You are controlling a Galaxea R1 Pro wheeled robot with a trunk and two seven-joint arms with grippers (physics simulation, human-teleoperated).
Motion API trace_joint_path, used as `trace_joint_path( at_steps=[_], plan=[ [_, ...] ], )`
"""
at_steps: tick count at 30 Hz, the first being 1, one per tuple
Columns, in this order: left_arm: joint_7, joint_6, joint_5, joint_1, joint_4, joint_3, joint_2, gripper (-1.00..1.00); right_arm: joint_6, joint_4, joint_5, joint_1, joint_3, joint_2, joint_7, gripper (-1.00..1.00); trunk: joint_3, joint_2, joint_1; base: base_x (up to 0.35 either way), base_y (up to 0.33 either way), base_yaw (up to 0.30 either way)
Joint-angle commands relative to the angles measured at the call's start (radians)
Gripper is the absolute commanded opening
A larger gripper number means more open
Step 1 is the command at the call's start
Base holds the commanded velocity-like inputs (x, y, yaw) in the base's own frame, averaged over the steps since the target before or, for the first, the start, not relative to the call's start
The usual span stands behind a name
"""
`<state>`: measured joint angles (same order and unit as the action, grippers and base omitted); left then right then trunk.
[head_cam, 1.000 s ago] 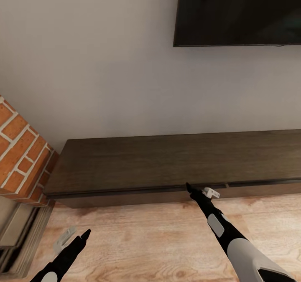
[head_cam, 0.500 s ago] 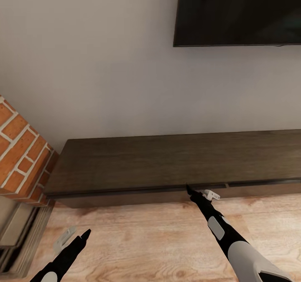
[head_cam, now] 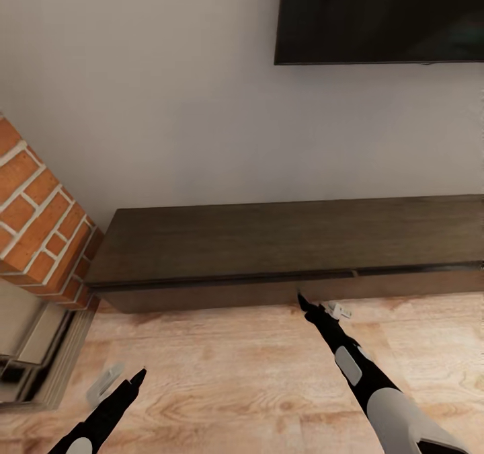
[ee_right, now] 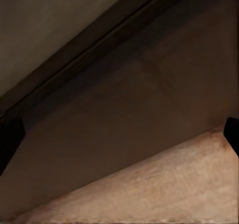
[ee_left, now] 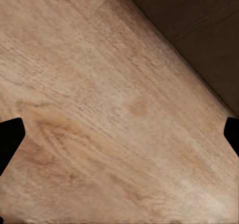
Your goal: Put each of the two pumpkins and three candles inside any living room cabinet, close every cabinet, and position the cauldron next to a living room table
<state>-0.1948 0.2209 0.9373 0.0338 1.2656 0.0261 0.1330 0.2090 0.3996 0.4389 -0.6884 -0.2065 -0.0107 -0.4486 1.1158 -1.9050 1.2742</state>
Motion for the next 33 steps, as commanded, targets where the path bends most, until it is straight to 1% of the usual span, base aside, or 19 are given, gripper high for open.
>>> trace_joint_path(
  at_steps=[1,6,8,9,11,12,13,17,18,20,22,23,25,26,27,28,30,33],
  plan=[
    [0.0,0.0,0.0,0.0,0.0,0.0,0.0,1.0,-0.001,0.005,0.0,0.001,0.0,0.0,-0.004,1.0,0.0,0.0,0.0,-0.33,0.0,0.0],
    [0.0,0.01,0.0,0.0,0.0,0.001,0.0,1.0,-0.022,0.046,-0.003,0.003,0.002,0.0,-0.013,1.0,0.0,0.0,0.0,-0.332,0.0,0.0],
    [0.0,0.019,0.0,0.0,0.0,0.003,0.001,1.0,-0.074,0.079,-0.005,0.004,0.003,0.0,-0.014,1.0,0.0,0.0,0.0,-0.334,0.0,0.0],
    [0.0,0.027,0.002,0.0,0.0,0.004,0.002,1.0,-0.134,0.118,-0.006,0.007,0.004,0.0,-0.014,1.0,0.0,0.0,0.0,-0.334,0.0,0.0],
    [0.0,0.043,0.005,0.0,0.004,0.006,0.004,1.0,-0.204,0.174,-0.011,0.023,0.004,-0.001,-0.013,1.0,0.0,0.0,0.0,-0.32,0.0,0.0],
    [0.001,0.071,0.007,0.0,0.011,0.007,0.005,1.0,-0.274,0.249,-0.02,0.052,0.003,-0.008,-0.012,1.0,0.0,0.0,0.0,-0.223,0.0,0.0],
    [0.0,0.098,0.005,0.0,0.017,0.008,0.004,1.0,-0.339,0.343,-0.033,0.09,0.004,-0.024,-0.011,1.0,0.0,0.0,0.0,-0.143,0.0,0.0],
    [0.001,0.136,0.004,0.0,0.023,0.006,0.006,1.0,-0.463,0.552,-0.069,0.17,0.005,-0.057,-0.009,1.0,0.0,0.0,0.0,-0.084,0.0,0.0],
    [0.001,0.148,0.006,0.0,0.03,0.005,0.007,1.0,-0.535,0.648,-0.095,0.203,0.006,-0.067,-0.008,1.0,0.0,0.0,0.0,-0.037,0.0,0.0],
    [0.001,0.159,0.007,0.0,0.037,0.004,0.006,1.0,-0.62,0.737,-0.13,0.226,0.007,-0.074,-0.008,1.0,0.0,0.0,0.0,-0.027,0.0,0.0],
    [0.0,0.173,0.003,0.0,0.043,0.003,0.003,1.0,-0.798,0.888,-0.23,0.255,0.003,-0.082,-0.007,1.0,0.0,0.0,0.0,-0.013,0.0,0.0],
    [0.0,0.173,0.003,0.0,0.043,0.003,0.003,1.0,-0.798,0.888,-0.23,0.255,0.003,-0.082,-0.007,1.0,0.0,0.0,0.0,-0.01,0.0,0.0],
    [0.0,0.176,0.001,0.0,0.043,0.002,0.001,1.0,-0.861,0.945,-0.286,0.263,0.001,-0.084,-0.007,1.0,-0.006,0.014,-0.008,-0.007,0.0,0.0],
    [-0.001,0.179,-0.001,0.0,0.043,0.002,0.0,1.0,-0.905,0.99,-0.335,0.27,-0.002,-0.085,-0.007,1.0,-0.009,0.021,-0.012,-0.004,0.0,0.0],
    [-0.001,0.179,-0.001,0.0,0.043,0.001,0.0,1.0,-0.92,1.009,-0.354,0.273,-0.003,-0.086,-0.007,1.0,-0.013,0.028,-0.015,-0.003,0.0,0.0],
    [-0.002,0.181,-0.003,0.0,0.041,0.001,0.0,1.0,-0.942,1.042,-0.382,0.281,-0.005,-0.086,-0.007,1.0,-0.016,0.035,-0.019,-0.002,0.0,0.0],
    [-0.002,0.182,-0.003,0.0,0.04,0.001,0.0,1.0,-0.962,1.088,-0.406,0.295,-0.006,-0.087,-0.007,1.0,-0.022,0.049,-0.027,-0.001,0.0,0.0],
    [-0.002,0.182,-0.003,0.0,0.039,-0.001,-0.002,1.0,-0.977,1.15,-0.42,0.325,-0.008,-0.088,-0.007,1.0,-0.031,0.07,-0.038,-0.001,0.0,-0.086]
  ],
)
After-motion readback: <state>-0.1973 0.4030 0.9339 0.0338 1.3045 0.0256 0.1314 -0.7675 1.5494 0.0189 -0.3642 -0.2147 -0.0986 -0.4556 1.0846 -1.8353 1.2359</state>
